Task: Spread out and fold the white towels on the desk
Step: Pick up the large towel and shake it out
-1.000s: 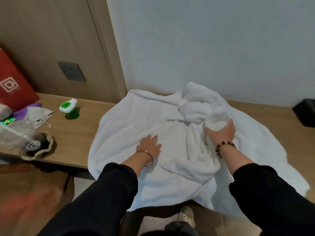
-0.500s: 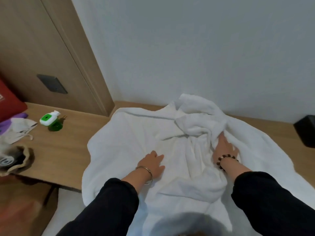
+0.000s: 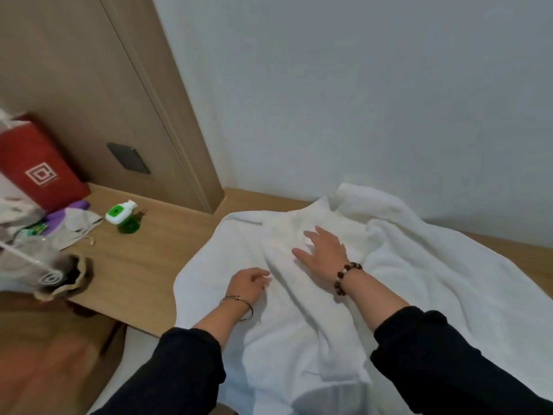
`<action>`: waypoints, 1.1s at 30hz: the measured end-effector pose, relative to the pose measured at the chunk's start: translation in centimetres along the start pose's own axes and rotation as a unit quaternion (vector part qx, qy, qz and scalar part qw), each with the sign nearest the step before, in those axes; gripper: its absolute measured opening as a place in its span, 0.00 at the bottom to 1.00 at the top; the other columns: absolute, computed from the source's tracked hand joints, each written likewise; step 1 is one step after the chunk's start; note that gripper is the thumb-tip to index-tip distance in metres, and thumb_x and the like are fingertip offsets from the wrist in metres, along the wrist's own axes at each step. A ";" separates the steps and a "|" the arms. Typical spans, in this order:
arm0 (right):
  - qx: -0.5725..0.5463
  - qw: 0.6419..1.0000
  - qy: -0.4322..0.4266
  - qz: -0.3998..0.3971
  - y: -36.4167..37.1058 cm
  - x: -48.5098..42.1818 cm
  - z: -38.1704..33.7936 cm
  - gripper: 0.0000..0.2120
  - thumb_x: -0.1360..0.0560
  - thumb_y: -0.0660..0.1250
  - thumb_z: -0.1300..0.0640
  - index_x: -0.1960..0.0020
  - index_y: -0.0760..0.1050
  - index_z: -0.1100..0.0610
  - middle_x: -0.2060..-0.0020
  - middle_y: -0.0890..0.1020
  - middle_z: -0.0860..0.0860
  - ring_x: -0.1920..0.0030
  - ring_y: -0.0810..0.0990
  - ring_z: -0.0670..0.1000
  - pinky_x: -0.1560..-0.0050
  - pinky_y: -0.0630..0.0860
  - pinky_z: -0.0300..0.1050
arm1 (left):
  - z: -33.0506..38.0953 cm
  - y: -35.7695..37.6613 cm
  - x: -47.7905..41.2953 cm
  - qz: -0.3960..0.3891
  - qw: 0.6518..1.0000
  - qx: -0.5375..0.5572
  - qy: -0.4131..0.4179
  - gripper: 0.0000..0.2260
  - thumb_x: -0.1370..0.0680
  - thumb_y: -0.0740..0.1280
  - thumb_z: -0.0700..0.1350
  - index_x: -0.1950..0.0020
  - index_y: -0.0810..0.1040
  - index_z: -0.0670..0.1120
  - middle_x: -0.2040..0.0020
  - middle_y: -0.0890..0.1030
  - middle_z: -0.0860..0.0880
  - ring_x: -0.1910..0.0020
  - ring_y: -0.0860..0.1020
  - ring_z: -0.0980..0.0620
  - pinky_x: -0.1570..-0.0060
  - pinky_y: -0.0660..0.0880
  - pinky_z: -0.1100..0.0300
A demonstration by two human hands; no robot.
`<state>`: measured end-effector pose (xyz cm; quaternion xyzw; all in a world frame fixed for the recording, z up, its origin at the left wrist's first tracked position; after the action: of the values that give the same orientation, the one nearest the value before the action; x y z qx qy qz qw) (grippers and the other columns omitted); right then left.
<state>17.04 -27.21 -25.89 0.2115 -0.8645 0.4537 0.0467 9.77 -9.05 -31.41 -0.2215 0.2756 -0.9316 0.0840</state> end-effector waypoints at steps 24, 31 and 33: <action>-0.159 0.913 -0.050 0.372 -5.2 -3.2 -10.4 0.20 0.22 0.61 0.57 0.70 0.57 0.52 0.76 0.63 0.47 0.73 0.68 0.43 0.73 0.60 0.34 | -3.9 -17.3 -5.1 0.244 0.966 -0.057 0.063 0.27 0.25 0.57 0.32 0.31 0.71 0.54 0.35 0.75 0.49 0.43 0.76 0.45 0.47 0.72 0.59; 0.028 0.987 0.127 -0.091 11.1 -4.3 -3.8 0.24 0.19 0.54 0.48 0.29 0.63 0.62 0.35 0.73 0.59 0.37 0.73 0.57 0.42 0.68 0.43 | -9.8 -11.8 -3.7 0.001 0.976 -0.220 0.005 0.44 0.26 0.58 0.36 0.28 0.27 0.58 0.66 0.72 0.49 0.69 0.71 0.52 0.69 0.68 0.61; 0.011 0.990 0.122 -0.072 11.5 -4.0 -3.6 0.25 0.19 0.54 0.48 0.27 0.61 0.62 0.36 0.74 0.59 0.37 0.74 0.57 0.41 0.68 0.44 | -11.0 -11.8 -4.2 0.017 0.996 -0.082 -0.027 0.46 0.28 0.61 0.35 0.27 0.29 0.58 0.54 0.75 0.49 0.62 0.73 0.52 0.61 0.72 0.59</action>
<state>15.57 -17.29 -33.74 0.2171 -0.8298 0.4809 0.1819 8.02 7.22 -34.66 -0.2477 0.3529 -0.8979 0.0888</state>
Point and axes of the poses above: each hand's wrist, its own x-axis away from the middle knuckle, its own y-axis out of the palm, z = x × y, the point moved 8 cm from there along -x, towards the middle knuckle
